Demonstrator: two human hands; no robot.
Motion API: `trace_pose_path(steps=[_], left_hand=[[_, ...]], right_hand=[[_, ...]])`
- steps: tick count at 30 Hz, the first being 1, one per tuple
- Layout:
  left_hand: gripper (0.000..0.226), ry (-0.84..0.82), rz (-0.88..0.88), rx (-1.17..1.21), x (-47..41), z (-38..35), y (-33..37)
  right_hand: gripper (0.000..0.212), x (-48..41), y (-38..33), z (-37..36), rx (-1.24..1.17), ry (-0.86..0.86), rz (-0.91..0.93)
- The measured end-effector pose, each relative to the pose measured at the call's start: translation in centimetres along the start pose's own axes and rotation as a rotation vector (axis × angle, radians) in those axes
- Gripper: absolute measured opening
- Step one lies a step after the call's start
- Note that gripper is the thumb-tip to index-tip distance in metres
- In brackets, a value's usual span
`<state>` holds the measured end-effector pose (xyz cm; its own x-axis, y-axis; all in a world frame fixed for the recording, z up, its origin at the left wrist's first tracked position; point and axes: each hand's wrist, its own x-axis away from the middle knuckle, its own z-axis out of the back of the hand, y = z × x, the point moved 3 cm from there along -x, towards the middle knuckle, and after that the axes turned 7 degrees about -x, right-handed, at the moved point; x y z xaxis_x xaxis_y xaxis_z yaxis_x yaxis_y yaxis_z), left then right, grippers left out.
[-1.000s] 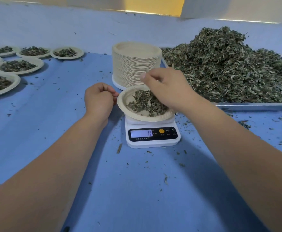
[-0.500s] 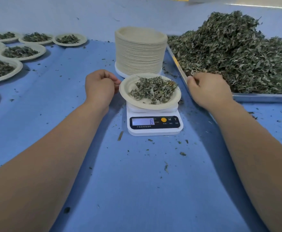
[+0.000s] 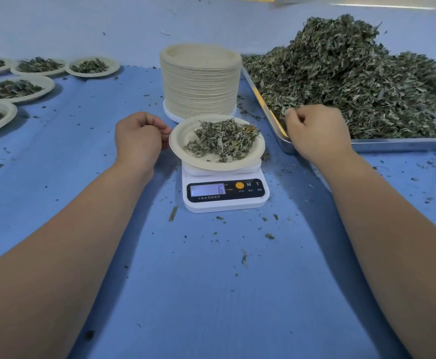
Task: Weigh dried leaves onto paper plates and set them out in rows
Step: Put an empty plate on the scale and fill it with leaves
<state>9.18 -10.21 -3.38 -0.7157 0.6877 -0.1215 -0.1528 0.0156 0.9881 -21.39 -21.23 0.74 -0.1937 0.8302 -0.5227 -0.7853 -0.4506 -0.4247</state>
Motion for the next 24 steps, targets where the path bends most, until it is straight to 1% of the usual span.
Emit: trace_pose_path(steps=[2,3,4,6,8,10,12,14,16,19,24], left_hand=[[0.039,0.0,-0.002,0.0,-0.1,0.0,0.0],[0.039,-0.002,-0.004,0.003,-0.1,-0.1,0.0],[0.039,-0.003,-0.007,0.006,-0.1,-0.1,0.0],[0.039,-0.004,-0.017,0.003,0.0,-0.3,0.0],[0.039,-0.006,-0.022,-0.007,0.0,-0.3,0.0],[0.039,-0.011,-0.024,-0.009,0.0,-0.3,0.0],[0.039,-0.014,-0.023,-0.008,0.0,-0.3,0.0],[0.039,-0.016,-0.018,0.001,-0.1,-0.3,-0.1],[0.039,-0.02,-0.017,0.0,-0.1,-0.4,-0.1],[0.039,-0.023,-0.019,-0.005,-0.1,-0.4,-0.1],[0.039,-0.012,-0.02,0.011,-0.1,-0.3,-0.1]], right_hand=[[0.05,-0.3,0.9,1.2,0.005,0.105,-0.055],[0.047,-0.4,1.6,1.7,0.044,0.116,-0.087],[0.045,-0.5,2.3,2.0,0.094,0.09,-0.124],[0.045,-0.7,3.8,2.2,0.209,-0.061,-0.233],[0.055,-0.7,4.5,2.1,0.293,-0.237,-0.336],[0.066,-0.7,4.6,2.1,0.345,-0.358,-0.371],[0.07,-0.9,4.5,2.1,0.372,-0.428,-0.366],[0.065,-1.0,4.3,2.2,0.378,-0.438,-0.33],[0.063,-0.9,3.7,2.0,0.375,-0.408,-0.258],[0.065,-0.7,2.4,1.5,0.375,-0.357,-0.16],[0.051,-0.7,1.2,1.0,0.307,-0.226,-0.064]])
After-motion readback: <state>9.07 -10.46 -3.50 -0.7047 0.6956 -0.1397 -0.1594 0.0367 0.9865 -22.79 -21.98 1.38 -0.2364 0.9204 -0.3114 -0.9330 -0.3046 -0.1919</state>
